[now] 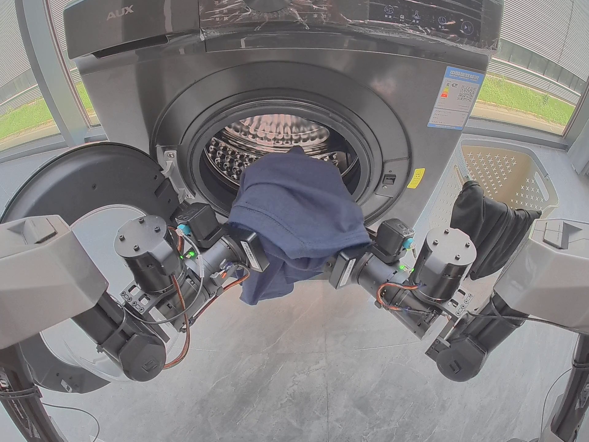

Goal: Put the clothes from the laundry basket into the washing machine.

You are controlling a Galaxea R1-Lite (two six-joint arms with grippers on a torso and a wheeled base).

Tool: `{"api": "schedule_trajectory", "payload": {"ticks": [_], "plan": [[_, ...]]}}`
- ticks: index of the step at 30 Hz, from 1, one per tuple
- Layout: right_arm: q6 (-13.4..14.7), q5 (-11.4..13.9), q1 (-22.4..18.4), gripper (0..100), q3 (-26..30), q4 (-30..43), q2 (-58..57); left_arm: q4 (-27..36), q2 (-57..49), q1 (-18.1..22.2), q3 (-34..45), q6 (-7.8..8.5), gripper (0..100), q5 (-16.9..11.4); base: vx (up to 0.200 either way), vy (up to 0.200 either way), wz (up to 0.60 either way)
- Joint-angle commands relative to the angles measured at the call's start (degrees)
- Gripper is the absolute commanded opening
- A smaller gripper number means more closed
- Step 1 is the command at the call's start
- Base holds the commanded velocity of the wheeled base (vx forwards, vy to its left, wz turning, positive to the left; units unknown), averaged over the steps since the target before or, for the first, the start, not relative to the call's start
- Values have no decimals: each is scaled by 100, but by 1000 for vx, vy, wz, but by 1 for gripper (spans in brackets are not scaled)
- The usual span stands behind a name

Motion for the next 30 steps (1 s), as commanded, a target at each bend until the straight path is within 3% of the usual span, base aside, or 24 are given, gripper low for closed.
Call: {"api": "schedule_trajectory", "payload": {"ticks": [1, 4, 5, 12, 19, 30], "plan": [[-62, 141, 168, 100, 492, -11, -226, -23, -291, -8, 195, -2, 0, 29, 0, 0, 0], [-62, 141, 168, 100, 492, -11, -226, -23, -291, -8, 195, -2, 0, 29, 0, 0, 0], [-449, 598, 344, 100, 1845, -2, -709, -23, -686, -25, 485, -2, 0, 29, 0, 0, 0], [-476, 792, 405, 100, 3278, -11, -1527, -23, -1178, -157, 890, 42, 0, 3, 0, 0, 0], [-520, 1038, 300, 100, 3638, -2, -1984, -23, -1152, -69, 1285, 25, 0, -6, 0, 0, 0], [-520, 1011, -43, 100, 3577, -11, -1948, -23, -1380, -78, 1733, 218, 0, -15, 0, 0, 0]]}}
